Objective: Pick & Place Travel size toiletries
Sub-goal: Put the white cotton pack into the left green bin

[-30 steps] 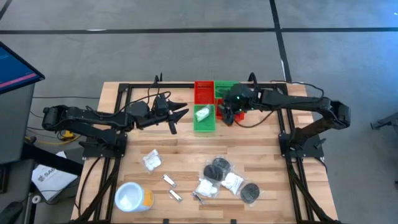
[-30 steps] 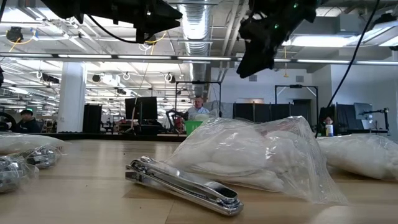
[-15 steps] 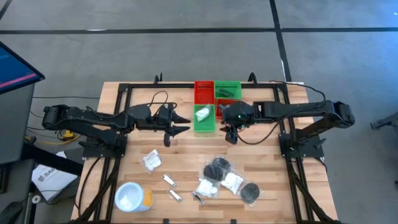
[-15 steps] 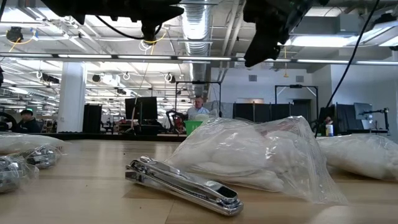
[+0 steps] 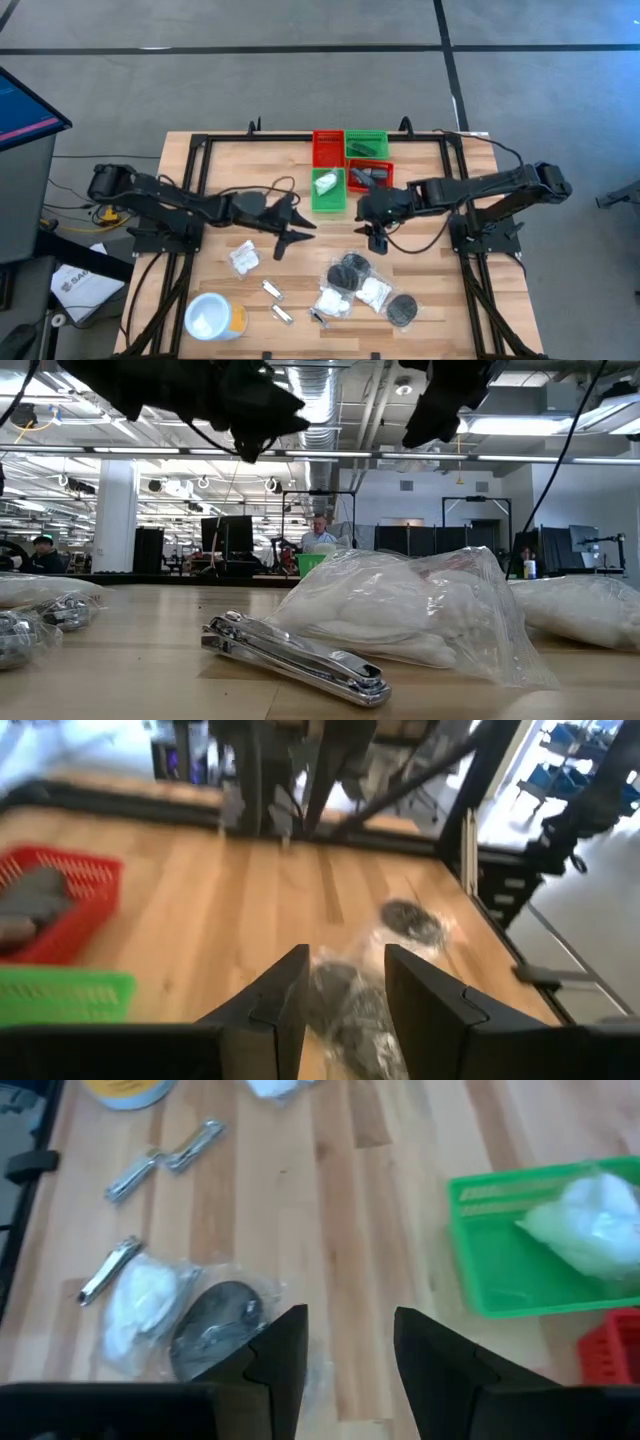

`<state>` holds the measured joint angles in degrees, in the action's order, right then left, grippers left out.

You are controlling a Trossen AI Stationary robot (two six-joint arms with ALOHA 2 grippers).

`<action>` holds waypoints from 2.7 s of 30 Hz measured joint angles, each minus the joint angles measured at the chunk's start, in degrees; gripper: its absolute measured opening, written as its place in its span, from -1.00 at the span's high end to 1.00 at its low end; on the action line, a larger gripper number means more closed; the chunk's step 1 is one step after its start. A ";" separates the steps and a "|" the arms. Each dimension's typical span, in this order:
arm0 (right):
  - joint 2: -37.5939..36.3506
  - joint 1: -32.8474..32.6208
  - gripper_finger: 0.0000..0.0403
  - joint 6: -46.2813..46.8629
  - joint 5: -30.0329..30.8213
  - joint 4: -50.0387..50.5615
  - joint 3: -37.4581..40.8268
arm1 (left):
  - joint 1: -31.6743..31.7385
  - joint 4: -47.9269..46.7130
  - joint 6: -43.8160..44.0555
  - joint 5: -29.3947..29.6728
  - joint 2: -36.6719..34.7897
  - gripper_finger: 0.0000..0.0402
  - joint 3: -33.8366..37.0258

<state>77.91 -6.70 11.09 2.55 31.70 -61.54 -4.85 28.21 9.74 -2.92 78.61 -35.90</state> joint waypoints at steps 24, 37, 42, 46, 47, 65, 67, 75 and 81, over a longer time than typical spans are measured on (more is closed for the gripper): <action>0.03 -5.73 0.34 2.49 0.23 -0.17 0.00 | -8.70 12.19 9.73 -3.59 18.89 0.39 0.02; 0.07 -5.71 0.36 2.52 0.26 -0.44 0.00 | -9.94 17.28 16.06 -3.61 25.85 0.39 -0.90; 0.07 -5.71 0.36 2.50 0.26 -0.44 0.00 | -10.27 17.44 16.25 -3.61 28.65 0.39 -2.93; 0.07 -5.71 0.36 2.49 0.26 -0.42 0.00 | -10.53 17.52 16.26 -4.05 29.78 0.39 -3.93; 0.07 -5.71 0.36 2.49 0.26 -0.42 0.00 | -10.55 17.51 16.26 -4.05 29.80 0.39 -3.93; 0.07 -5.71 0.36 2.47 0.26 -0.42 0.00 | -10.91 18.32 17.79 -4.07 34.14 0.39 -6.38; 0.08 -5.71 0.36 2.47 0.26 -0.43 0.01 | -10.92 18.34 17.79 -4.54 34.72 0.39 -6.83; 0.09 -5.69 0.36 2.47 0.26 -0.42 0.01 | -11.73 18.38 17.75 -4.52 34.81 0.39 -6.88; 0.09 -5.69 0.36 2.44 0.26 -0.44 0.00 | -11.84 18.36 17.72 -4.51 34.81 0.39 -6.88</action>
<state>78.00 -12.38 13.53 2.81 31.27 -61.54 -16.69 46.57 27.46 -7.43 113.43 -42.78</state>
